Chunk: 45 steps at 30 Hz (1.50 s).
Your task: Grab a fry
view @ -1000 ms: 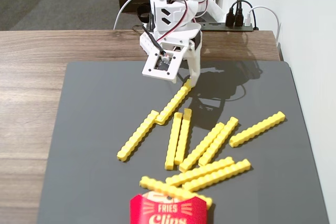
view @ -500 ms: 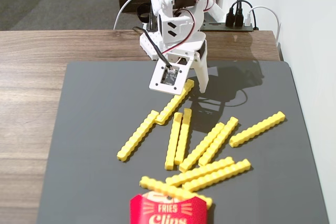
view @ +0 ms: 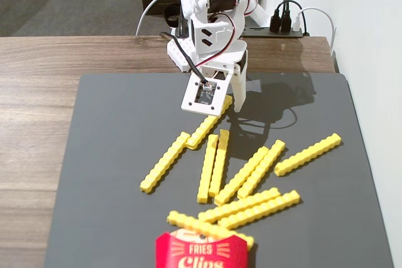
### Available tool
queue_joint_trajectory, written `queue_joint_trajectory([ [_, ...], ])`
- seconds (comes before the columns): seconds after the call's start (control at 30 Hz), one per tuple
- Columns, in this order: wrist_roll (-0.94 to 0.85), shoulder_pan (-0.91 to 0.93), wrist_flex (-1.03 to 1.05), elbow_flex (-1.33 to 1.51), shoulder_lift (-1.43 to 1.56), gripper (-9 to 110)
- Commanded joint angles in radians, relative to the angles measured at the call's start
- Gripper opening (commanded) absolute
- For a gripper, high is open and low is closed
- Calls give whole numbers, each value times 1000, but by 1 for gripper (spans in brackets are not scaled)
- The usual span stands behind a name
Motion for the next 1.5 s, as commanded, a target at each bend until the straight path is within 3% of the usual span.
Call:
queue_joint_trajectory([
  [0.0,-5,-5,-9,-32,0,14],
  [0.33,-9,0,-2,-23,11,1],
  [0.67,-28,2,80,-28,67,0],
  [0.93,-183,109,311,-106,253,0],
  [1.17,-351,229,345,-193,278,0],
  [1.47,-439,250,342,-477,21,0],
])
